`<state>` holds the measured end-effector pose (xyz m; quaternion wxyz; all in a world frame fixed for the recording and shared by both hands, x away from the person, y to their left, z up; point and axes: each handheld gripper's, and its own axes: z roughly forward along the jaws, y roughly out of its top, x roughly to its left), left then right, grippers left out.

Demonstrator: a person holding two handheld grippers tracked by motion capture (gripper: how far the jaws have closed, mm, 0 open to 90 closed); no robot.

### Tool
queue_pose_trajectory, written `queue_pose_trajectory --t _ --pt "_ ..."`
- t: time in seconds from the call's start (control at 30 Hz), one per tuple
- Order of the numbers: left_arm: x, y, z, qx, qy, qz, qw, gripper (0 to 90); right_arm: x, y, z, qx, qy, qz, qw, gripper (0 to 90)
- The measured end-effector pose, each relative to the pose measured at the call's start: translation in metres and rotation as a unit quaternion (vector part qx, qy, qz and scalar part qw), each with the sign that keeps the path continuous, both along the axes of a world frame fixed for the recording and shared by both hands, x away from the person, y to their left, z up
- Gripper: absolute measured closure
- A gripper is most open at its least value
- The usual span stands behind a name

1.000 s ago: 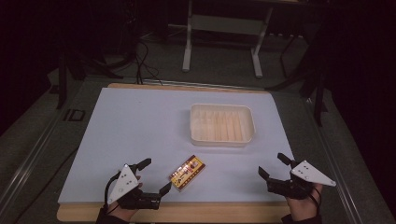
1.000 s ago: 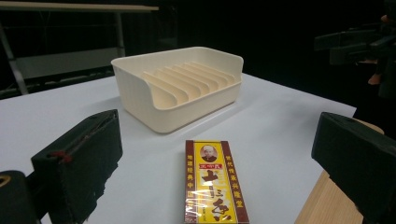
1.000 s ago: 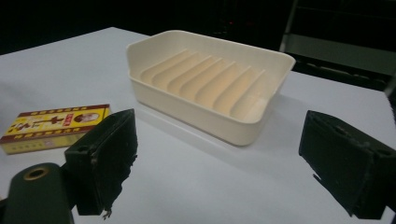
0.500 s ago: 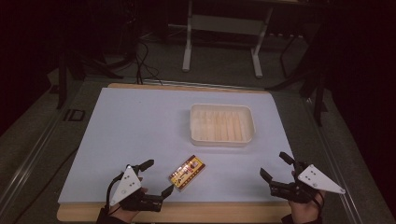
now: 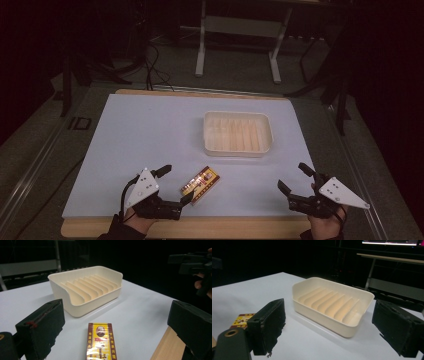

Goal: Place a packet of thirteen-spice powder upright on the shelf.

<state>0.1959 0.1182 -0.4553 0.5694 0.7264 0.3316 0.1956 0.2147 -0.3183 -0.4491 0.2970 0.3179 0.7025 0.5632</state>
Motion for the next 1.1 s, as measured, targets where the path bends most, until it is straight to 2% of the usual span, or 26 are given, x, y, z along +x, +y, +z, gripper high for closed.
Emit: queue_pose_trajectory --t 0.07,0.17,0.23,0.47,0.57,0.73,0.8,0.93,1.1 --pt "0.003 -0.003 0.000 0.018 0.005 -0.001 0.9998 2.2 0.000 0.001 0.000 -0.006 -0.004 -0.001 1.0000 11.4" --pt "0.009 -0.007 -0.002 0.031 0.013 -0.010 0.9994 2.2 0.000 0.002 0.000 -0.007 -0.005 0.001 1.0000 11.4" --pt "0.013 -0.010 -0.002 0.042 0.020 -0.005 0.9989 2.2 0.000 0.003 0.000 -0.007 -0.005 0.003 1.0000 11.4" --pt "0.026 -0.019 -0.002 0.049 0.032 0.001 0.9983 2.3 0.001 0.004 -0.002 -0.008 -0.004 0.002 1.0000 11.4" --pt "0.034 -0.024 -0.006 0.052 0.041 0.004 0.9978 2.3 0.001 0.005 -0.002 -0.011 -0.002 0.005 0.9999 11.3" --pt "0.044 -0.035 -0.021 0.076 0.062 0.012 0.9951 2.5 0.002 0.006 -0.004 -0.011 0.004 0.009 0.9999 11.4" --pt "0.047 -0.039 -0.027 0.093 0.071 0.017 0.9930 3.2 0.002 0.006 -0.005 -0.011 0.005 0.009 0.9999 11.4" --pt "0.053 -0.045 -0.040 0.105 0.096 0.006 0.9899 3.2 0.003 0.005 -0.005 -0.008 0.008 0.010 0.9999 11.4" --pt "0.058 -0.053 -0.054 0.128 0.111 0.005 0.9855 3.3 0.004 0.006 -0.006 -0.010 0.012 0.014 0.9998 11.4"
